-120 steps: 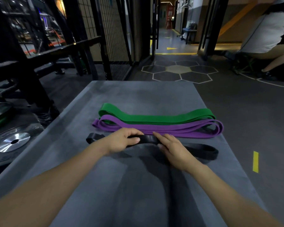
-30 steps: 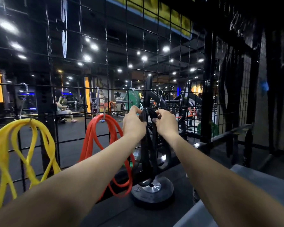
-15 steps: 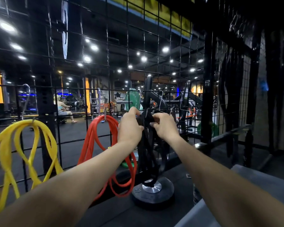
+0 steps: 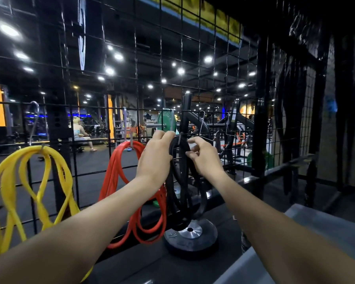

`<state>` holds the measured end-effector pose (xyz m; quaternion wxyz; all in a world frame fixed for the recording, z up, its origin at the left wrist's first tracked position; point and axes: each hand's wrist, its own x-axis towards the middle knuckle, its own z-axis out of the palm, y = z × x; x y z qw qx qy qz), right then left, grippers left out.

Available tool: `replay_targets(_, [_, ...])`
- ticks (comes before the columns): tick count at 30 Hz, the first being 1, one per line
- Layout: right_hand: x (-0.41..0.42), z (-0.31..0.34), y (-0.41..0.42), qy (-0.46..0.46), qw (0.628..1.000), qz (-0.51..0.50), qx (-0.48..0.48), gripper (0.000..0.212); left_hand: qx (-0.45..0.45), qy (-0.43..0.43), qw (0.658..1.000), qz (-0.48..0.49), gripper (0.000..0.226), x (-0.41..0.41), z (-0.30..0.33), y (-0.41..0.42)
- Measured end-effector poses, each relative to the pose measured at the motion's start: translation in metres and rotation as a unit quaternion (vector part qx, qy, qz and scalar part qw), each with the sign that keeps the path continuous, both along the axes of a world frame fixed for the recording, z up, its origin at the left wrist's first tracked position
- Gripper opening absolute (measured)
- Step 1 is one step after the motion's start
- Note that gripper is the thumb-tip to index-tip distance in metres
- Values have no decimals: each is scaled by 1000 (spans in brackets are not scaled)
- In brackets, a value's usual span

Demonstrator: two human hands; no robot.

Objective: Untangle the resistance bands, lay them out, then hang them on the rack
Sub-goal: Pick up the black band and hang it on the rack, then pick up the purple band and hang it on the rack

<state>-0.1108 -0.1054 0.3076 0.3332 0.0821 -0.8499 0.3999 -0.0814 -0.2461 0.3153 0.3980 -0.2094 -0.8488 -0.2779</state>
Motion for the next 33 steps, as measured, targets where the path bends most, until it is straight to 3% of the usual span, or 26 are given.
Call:
replay_targets(5, [-1,-4,-2,-18,999,32,-15,32,-35,38,999,-5,42,-2,-5,0])
replay_targets(12, [29,-23,25,-22,1000,-7,8,52,-81,79,993,-25,42,9,-29,17])
replay_targets(20, [106,-92,125,-86,983,-149,58,46,-108,-66,983,-135,46,38,-92,117])
replay_targets(29, [199,-184,268,-203,933,-289,65,42,-121,-173,930,-300,41,73,-193,267])
replay_targets(33, [234,-229,325,-253,908,-330,47,40,-138,-213,911,-326,37,89,-237,326])
